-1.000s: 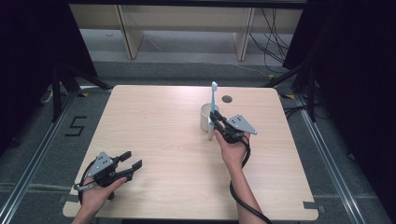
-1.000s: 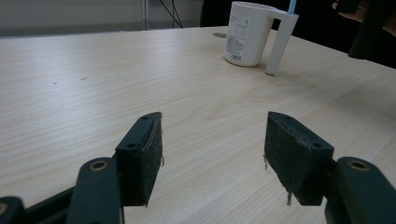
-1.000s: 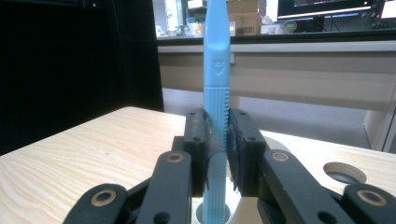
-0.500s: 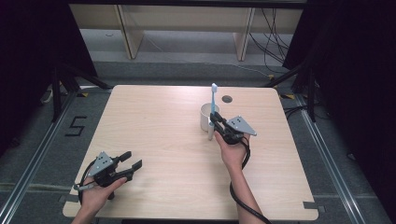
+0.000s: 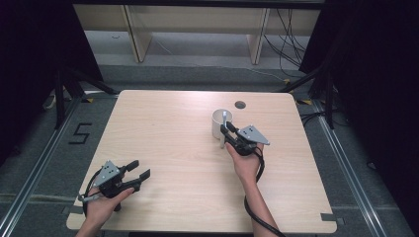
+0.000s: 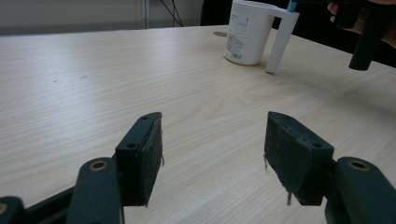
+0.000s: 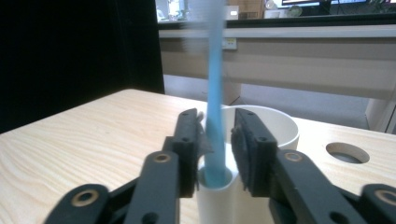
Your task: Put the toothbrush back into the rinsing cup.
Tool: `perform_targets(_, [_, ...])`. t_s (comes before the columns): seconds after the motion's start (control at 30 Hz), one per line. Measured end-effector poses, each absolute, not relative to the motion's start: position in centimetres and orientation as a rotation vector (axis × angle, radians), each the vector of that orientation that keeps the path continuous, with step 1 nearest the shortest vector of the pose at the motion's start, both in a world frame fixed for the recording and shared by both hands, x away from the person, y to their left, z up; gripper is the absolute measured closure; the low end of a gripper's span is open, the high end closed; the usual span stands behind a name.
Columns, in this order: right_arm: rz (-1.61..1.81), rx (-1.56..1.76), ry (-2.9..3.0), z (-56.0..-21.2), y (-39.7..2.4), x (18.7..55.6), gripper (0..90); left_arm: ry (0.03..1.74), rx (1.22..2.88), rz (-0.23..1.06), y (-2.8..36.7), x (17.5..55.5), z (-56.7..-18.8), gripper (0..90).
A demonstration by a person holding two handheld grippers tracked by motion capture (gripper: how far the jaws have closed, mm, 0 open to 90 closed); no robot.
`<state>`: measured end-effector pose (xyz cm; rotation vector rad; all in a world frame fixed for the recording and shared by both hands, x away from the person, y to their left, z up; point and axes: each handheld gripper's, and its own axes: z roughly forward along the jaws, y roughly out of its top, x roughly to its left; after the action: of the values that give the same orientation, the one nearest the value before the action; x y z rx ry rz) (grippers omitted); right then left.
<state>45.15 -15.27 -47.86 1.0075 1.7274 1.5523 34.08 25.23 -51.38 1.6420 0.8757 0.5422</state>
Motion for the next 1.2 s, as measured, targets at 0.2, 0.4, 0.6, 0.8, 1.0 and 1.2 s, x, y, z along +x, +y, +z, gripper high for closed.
perform_targets(0.2, [1.503,1.014,1.754,-48.0,-15.4,44.9,56.7,0.877,1.639,0.544,25.2,34.0,-51.4,36.5])
perform_targets(0.4, [1.484,1.034,1.789,-47.8,-15.7,44.6,47.0,0.877,1.640,0.544,25.2,34.0,-51.4,36.6])
perform_targets(0.6, [1.447,1.024,1.820,-47.5,-16.6,44.0,43.2,0.878,1.641,0.544,25.2,34.0,-51.4,36.5])
perform_targets(0.8, [1.385,1.011,1.883,-47.3,-17.9,43.2,42.1,0.884,1.627,0.531,25.0,34.0,-51.5,36.5])
perform_targets(1.0, [1.333,1.009,1.935,-47.3,-19.1,42.0,42.0,0.878,1.646,0.545,25.1,34.0,-51.5,36.5])
perform_targets(1.2, [1.297,1.031,1.977,-47.5,-20.2,40.8,41.2,0.881,1.644,0.546,25.1,34.0,-51.5,36.5])
